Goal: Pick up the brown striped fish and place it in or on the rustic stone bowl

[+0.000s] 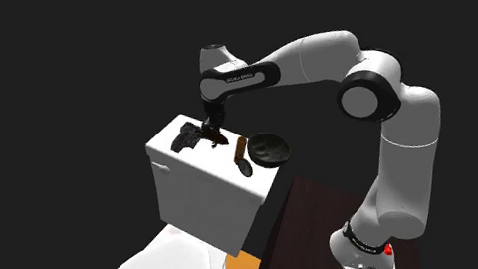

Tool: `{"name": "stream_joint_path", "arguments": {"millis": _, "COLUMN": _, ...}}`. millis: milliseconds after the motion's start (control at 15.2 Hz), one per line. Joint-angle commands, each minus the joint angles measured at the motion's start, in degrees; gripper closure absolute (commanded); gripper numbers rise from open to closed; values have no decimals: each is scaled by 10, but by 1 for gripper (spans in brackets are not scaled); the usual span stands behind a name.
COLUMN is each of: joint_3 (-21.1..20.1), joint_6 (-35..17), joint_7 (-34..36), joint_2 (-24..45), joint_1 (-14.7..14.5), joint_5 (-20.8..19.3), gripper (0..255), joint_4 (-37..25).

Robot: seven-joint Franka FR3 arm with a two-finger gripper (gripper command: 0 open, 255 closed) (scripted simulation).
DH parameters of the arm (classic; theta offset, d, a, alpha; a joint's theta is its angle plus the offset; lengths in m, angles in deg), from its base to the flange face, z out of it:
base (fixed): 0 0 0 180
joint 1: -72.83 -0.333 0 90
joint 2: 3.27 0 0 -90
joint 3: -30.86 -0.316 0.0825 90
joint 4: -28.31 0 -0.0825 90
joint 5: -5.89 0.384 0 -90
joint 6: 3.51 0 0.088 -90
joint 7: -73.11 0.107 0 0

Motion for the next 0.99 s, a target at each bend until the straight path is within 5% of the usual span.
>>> {"name": "stream_joint_path", "arguments": {"millis": 0, "joint_3": 1, "joint_6": 12, "joint_7": 0, "joint_2": -7, "joint_1": 0, "joint_5": -1, "gripper": 255, "joint_4": -5}}
{"name": "stream_joint_path", "arguments": {"millis": 924, "joint_3": 3, "joint_6": 105, "joint_7": 6, "joint_2": -42, "joint_1": -1, "joint_5": -8, "gripper": 255, "joint_4": -63}}
